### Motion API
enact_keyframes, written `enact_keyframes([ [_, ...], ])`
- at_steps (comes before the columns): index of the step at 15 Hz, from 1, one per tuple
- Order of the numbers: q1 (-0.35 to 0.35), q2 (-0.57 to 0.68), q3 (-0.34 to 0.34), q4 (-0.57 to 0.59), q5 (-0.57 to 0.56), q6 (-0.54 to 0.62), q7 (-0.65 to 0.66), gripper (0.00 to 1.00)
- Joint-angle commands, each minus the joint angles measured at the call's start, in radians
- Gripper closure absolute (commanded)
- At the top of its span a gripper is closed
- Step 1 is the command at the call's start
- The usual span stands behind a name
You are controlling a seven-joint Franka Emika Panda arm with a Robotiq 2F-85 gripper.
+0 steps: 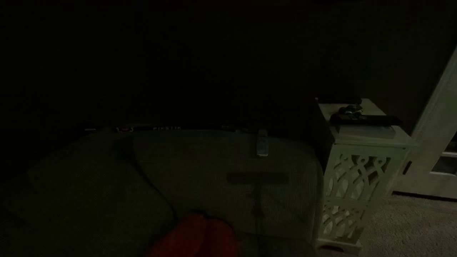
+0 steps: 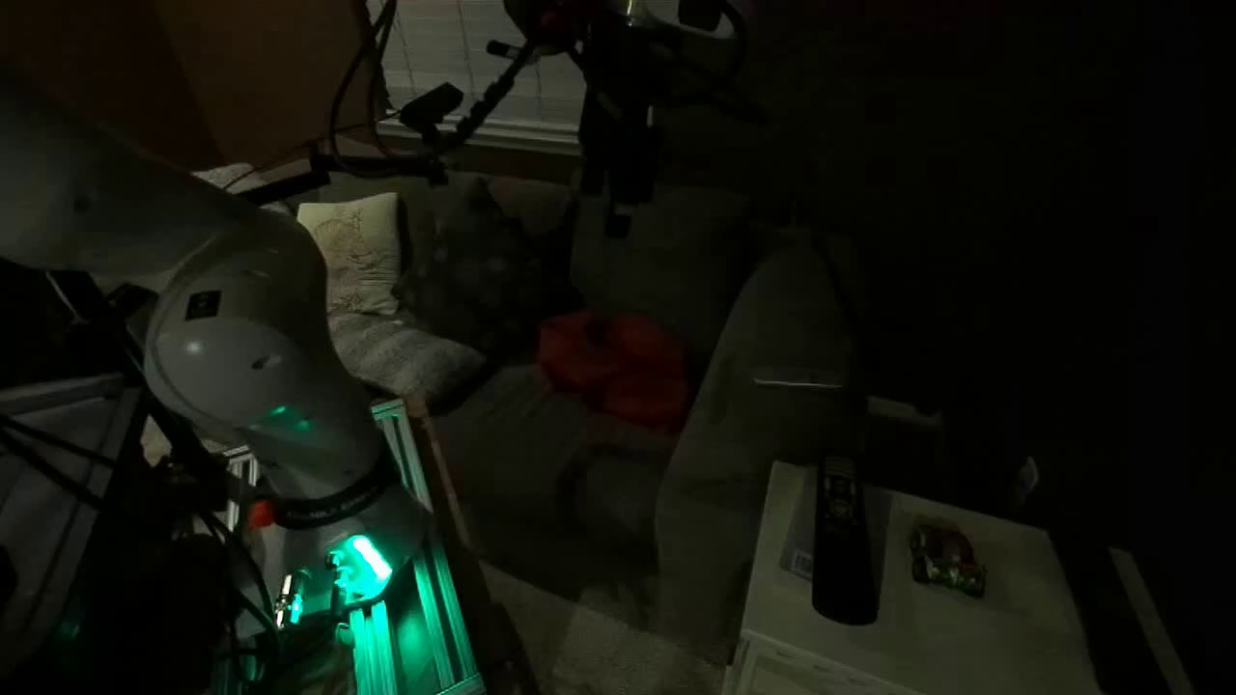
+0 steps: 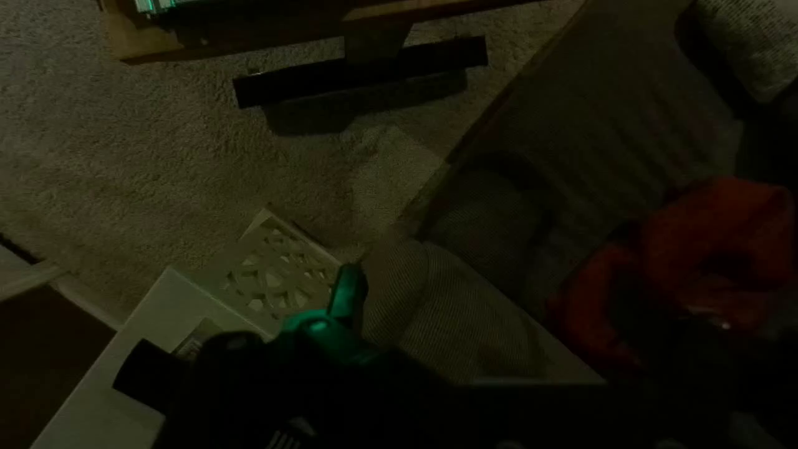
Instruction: Put the grey remote control on top of the white shelf.
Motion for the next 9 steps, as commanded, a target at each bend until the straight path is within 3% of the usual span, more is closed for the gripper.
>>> enact_keyframes([
  [1,-0.011,0.001,0.008,0.002,0.004,-0.002,-0.005,0.00],
  [5,-0.011,0.001,0.008,0.002,0.004,-0.002,-0.005,0.00],
  [9,-0.017,0.026,0.071,-0.004,0.127,0.095,0.232,0.00],
])
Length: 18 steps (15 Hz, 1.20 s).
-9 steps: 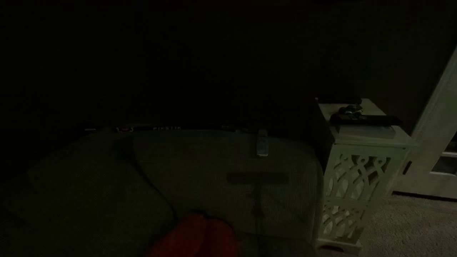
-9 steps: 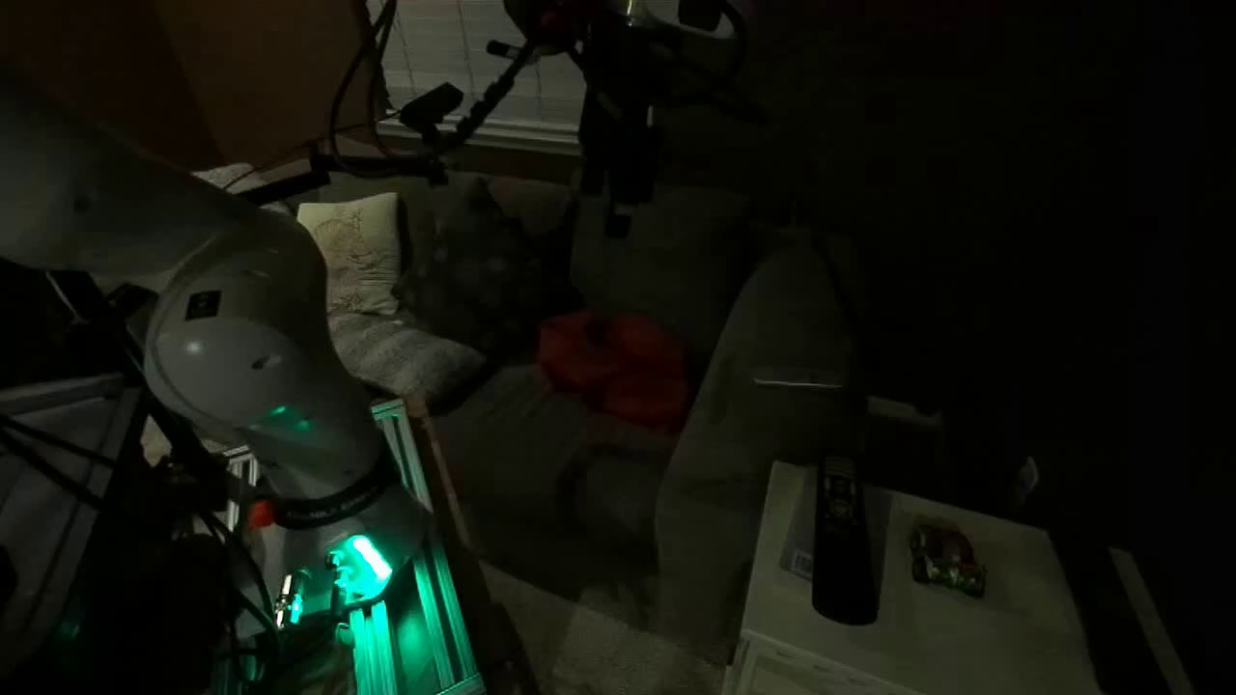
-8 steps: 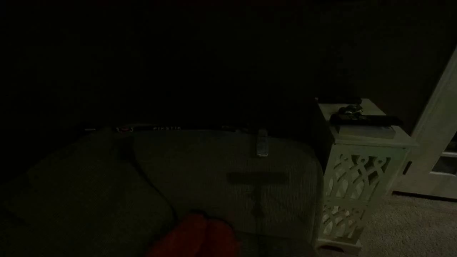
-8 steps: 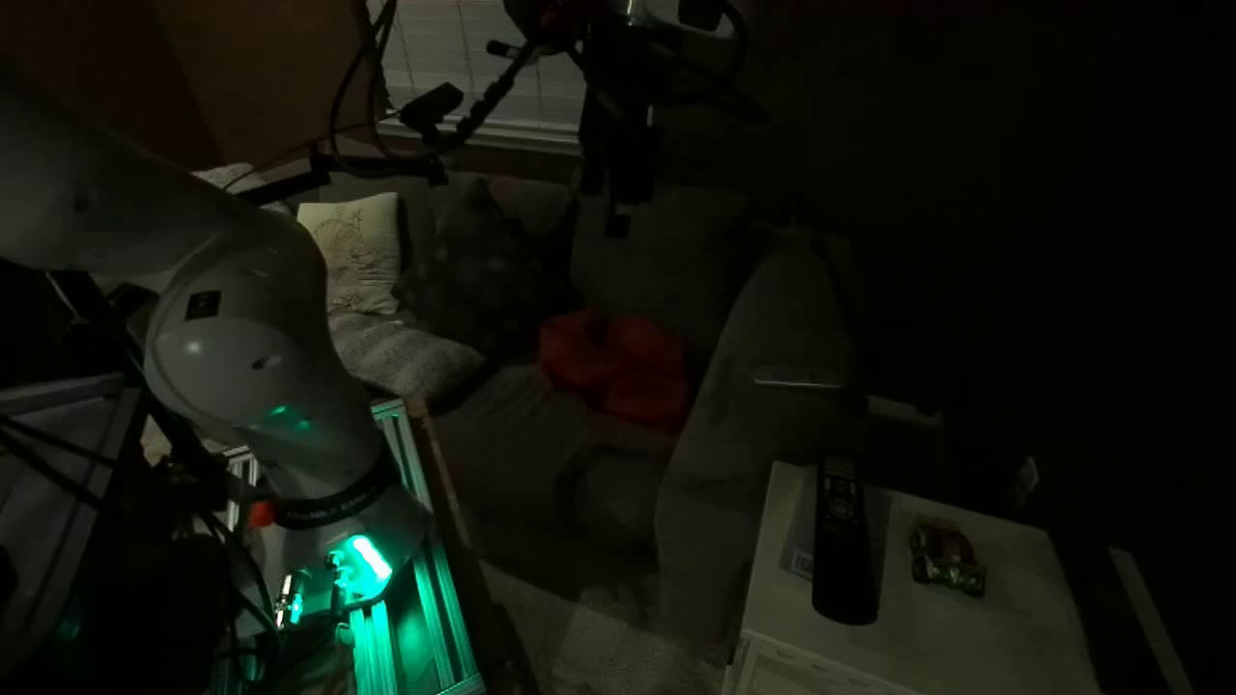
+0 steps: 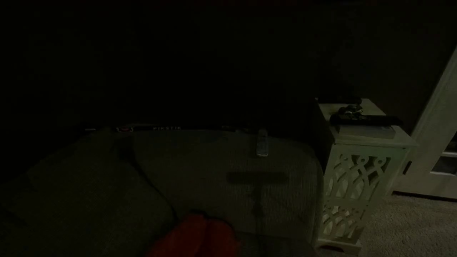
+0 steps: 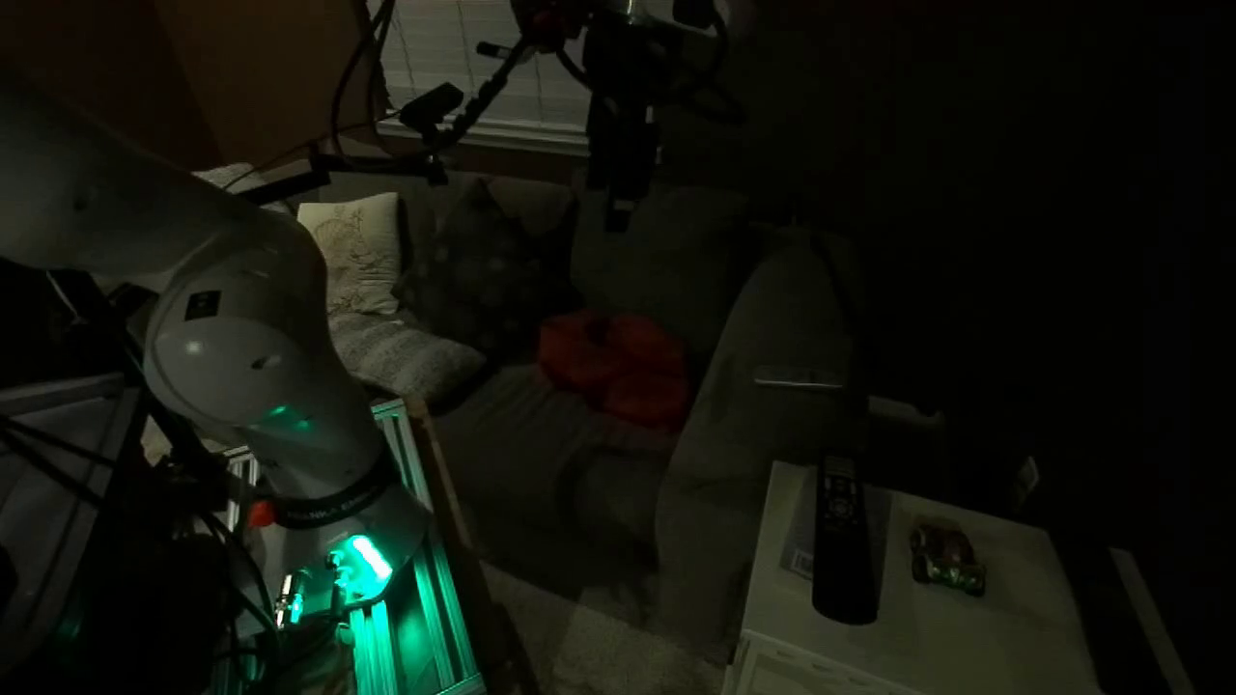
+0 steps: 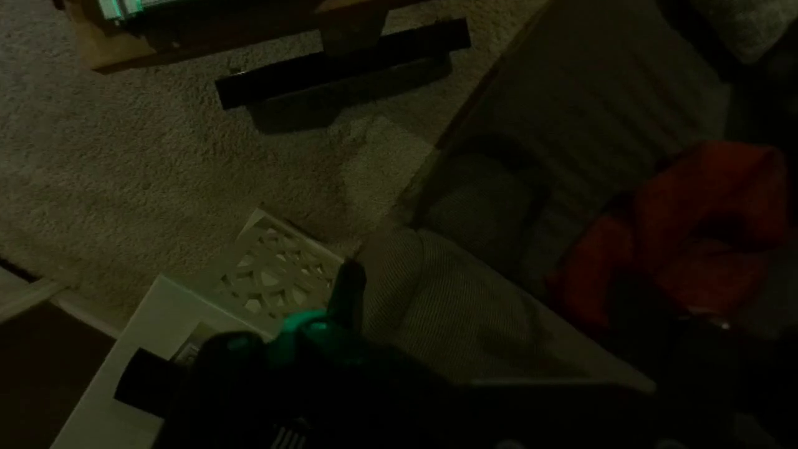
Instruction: Put the grey remote control on top of the white shelf.
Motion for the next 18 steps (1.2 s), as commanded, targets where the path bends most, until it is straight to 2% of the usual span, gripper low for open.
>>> enact_keyframes([
  [1,-0.009,0.036,0.083,-0.012,0.131,0.124,0.211,0.00],
  [4,0.002,0.079,0.179,-0.050,0.215,0.351,0.380,0.00],
  [6,0.010,0.137,0.257,-0.061,0.191,0.528,0.460,0.00],
  [8,0.007,0.236,0.332,-0.071,0.118,0.701,0.527,0.00],
  [11,-0.028,0.417,0.434,-0.044,-0.084,0.854,0.712,0.00],
  [14,-0.086,0.613,0.508,0.036,-0.333,0.876,0.918,0.00],
  [15,-0.110,0.672,0.528,0.080,-0.416,0.838,0.987,0.00],
  [16,-0.097,0.738,0.515,0.128,-0.494,0.802,1.060,0.00],
  [17,0.017,0.799,0.404,0.180,-0.535,0.750,1.116,0.00],
  [18,0.055,0.857,0.368,0.235,-0.540,0.709,1.140,0.00],
])
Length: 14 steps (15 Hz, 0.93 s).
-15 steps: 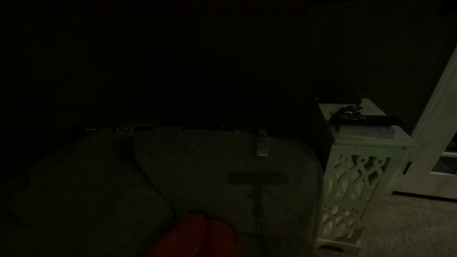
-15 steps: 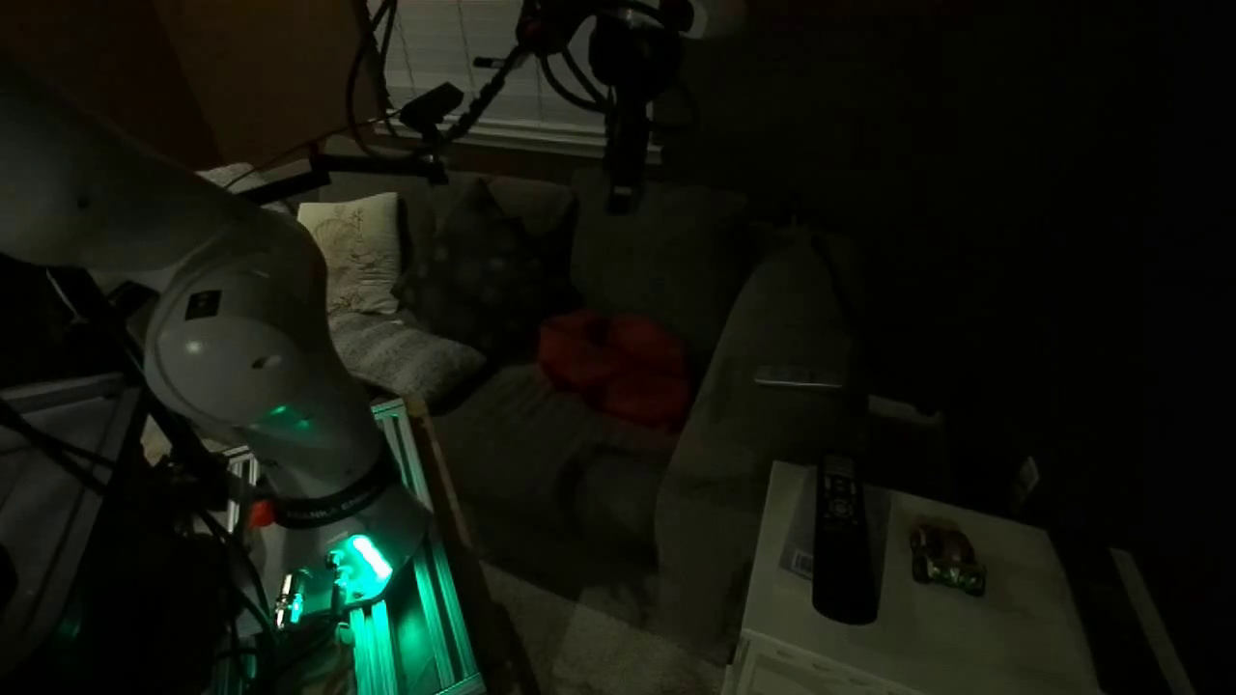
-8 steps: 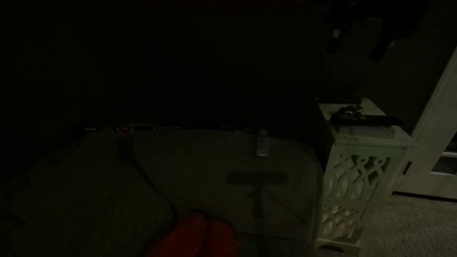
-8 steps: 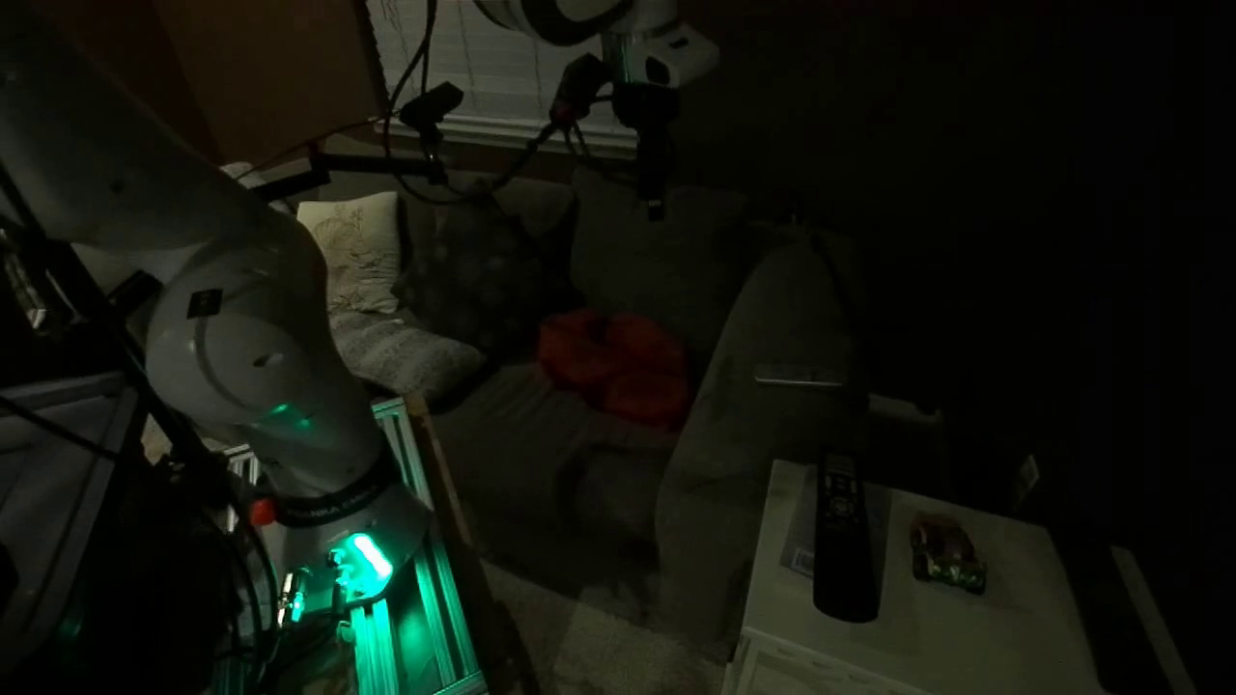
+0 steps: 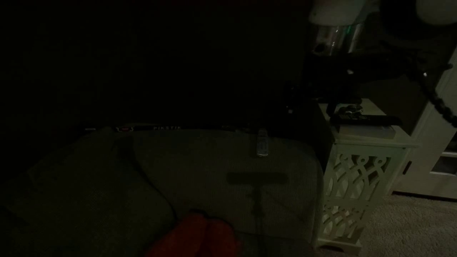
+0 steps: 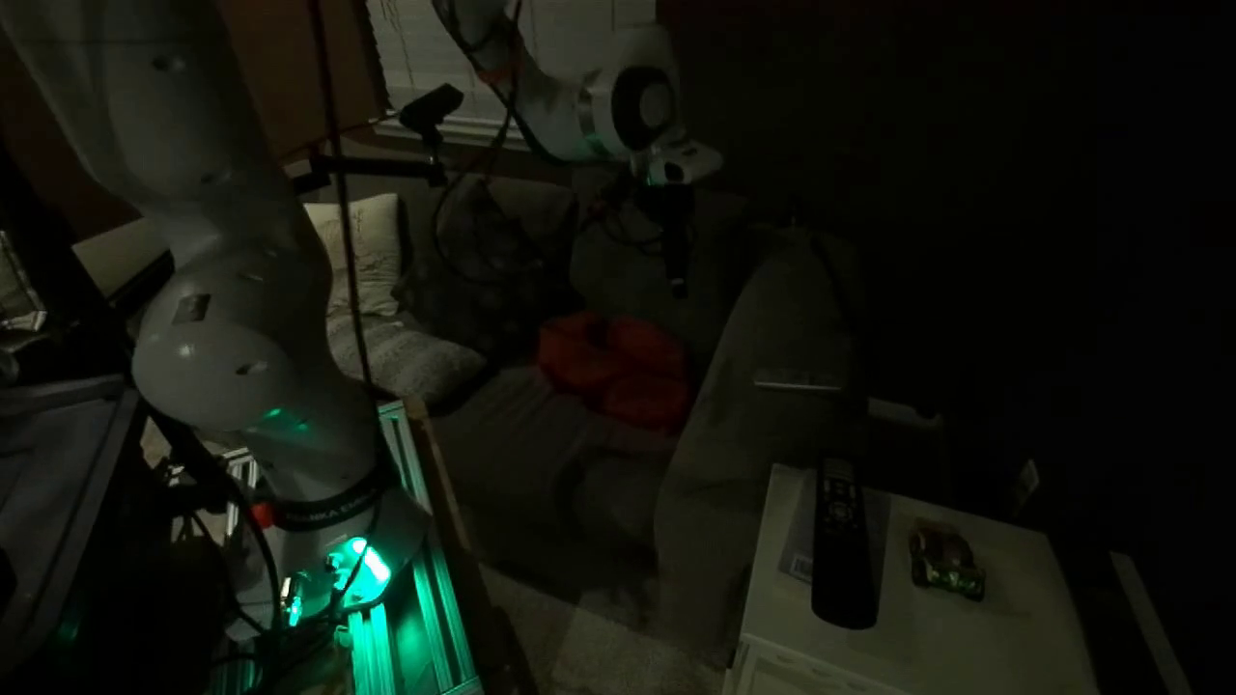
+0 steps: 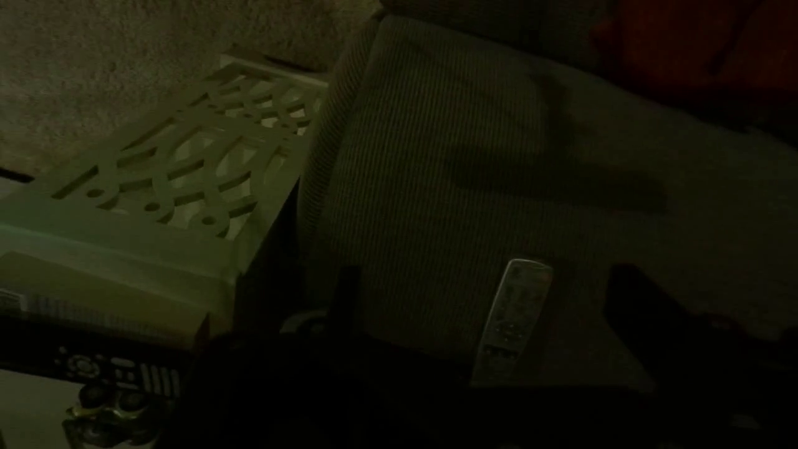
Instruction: Put the grey remote control on top of the white shelf.
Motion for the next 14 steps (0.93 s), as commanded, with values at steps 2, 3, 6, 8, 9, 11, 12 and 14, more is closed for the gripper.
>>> enact_keyframes([
  [2,0.181,0.306,-0.177,0.297,0.038,-0.219,0.049,0.00],
  [3,0.200,0.172,-0.209,0.153,0.006,-0.124,0.051,0.00],
  [6,0.240,0.291,-0.245,0.259,0.041,-0.171,0.043,0.00],
  [8,0.227,0.298,-0.235,0.264,0.090,-0.192,0.024,0.00],
  [9,0.215,0.325,-0.230,0.289,0.155,-0.202,-0.018,0.00],
  [11,0.191,0.365,-0.227,0.338,0.326,-0.180,-0.151,0.00],
  [12,0.186,0.391,-0.234,0.378,0.397,-0.178,-0.192,0.00],
  [14,0.186,0.444,-0.256,0.448,0.497,-0.144,-0.254,0.00],
])
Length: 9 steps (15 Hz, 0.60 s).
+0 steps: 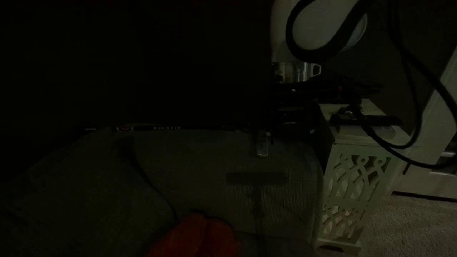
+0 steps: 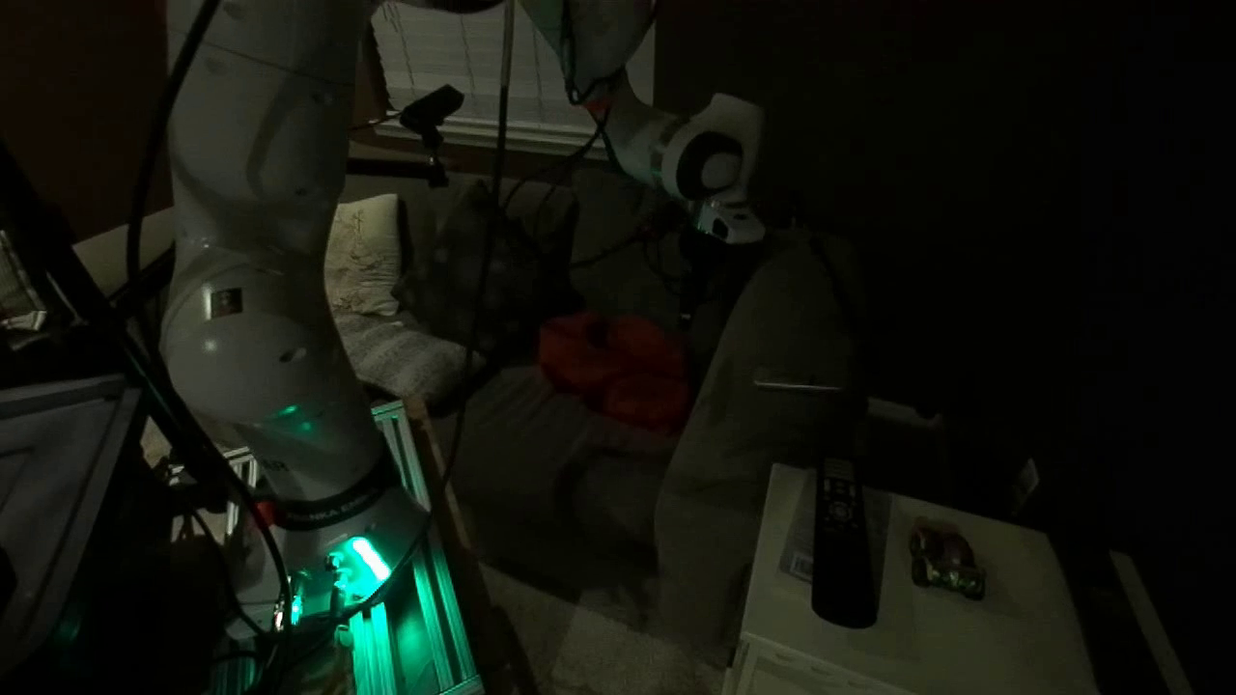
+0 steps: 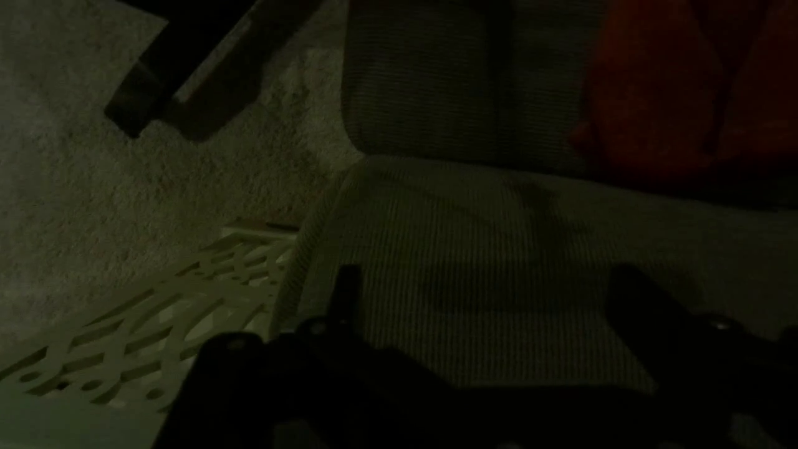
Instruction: Put the grey remote control on top of the white shelf.
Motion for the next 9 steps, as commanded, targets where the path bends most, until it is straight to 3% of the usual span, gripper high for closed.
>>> enact_keyframes([
  [1,0.006,0.121,-0.043,0.166,0.156,0.045,-0.103,0.00],
  [5,0.046,0.259,-0.121,0.338,0.118,0.090,-0.126,0.00],
  [8,0.077,0.361,-0.189,0.475,0.079,0.030,-0.108,0.00],
  [9,0.062,0.275,-0.167,0.351,0.126,0.076,-0.137,0.00],
])
